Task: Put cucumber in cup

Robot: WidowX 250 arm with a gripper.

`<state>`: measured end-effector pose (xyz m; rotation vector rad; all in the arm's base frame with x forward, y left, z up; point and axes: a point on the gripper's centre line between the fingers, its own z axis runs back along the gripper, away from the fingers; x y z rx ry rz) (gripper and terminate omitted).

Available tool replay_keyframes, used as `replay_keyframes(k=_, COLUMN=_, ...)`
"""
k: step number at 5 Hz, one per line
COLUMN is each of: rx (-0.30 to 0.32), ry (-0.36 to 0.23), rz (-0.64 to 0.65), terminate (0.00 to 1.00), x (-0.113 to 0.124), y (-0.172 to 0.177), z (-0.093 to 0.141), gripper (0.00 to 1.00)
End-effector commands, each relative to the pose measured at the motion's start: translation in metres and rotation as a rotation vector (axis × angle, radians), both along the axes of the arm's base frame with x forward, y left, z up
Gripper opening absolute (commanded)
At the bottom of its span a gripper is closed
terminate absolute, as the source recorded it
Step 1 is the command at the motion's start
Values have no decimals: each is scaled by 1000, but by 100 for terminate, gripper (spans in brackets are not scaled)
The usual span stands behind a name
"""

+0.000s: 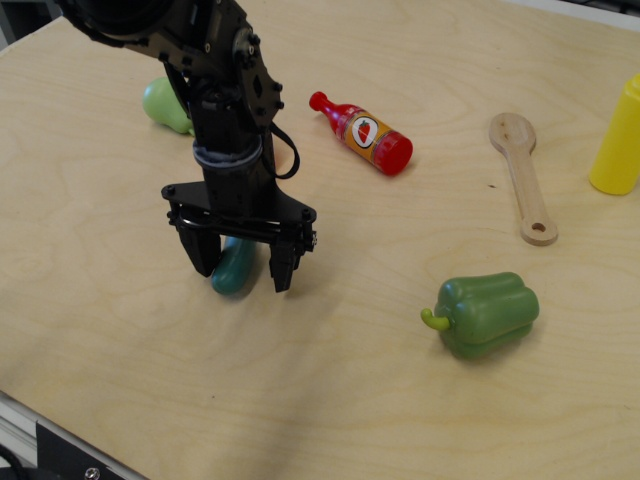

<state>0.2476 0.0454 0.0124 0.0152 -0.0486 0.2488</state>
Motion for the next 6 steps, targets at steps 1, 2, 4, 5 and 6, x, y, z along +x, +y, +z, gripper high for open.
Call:
replay_keyframes(k=1, rx=16, ry=-25, rz=34, terminate=0, x=6, y=2, z=-1, gripper=100)
replay_keyframes(k=2, rx=0, ry=-10, rz=35, terminate=0, x=2, y=5, z=1, gripper=0)
replay_keyframes(k=4, rx=-53, ry=31, rz=130, terminate=0, x=3, y=20, z=30, gripper=0)
replay_keyframes(k=5, rx=-88, ry=19, rz=179, terminate=0, x=12, y=30, z=51, gripper=0)
replay_keyframes(k=6, rx=-109, ry=11, rz=256, terminate=0, x=24, y=43, z=68, gripper=0)
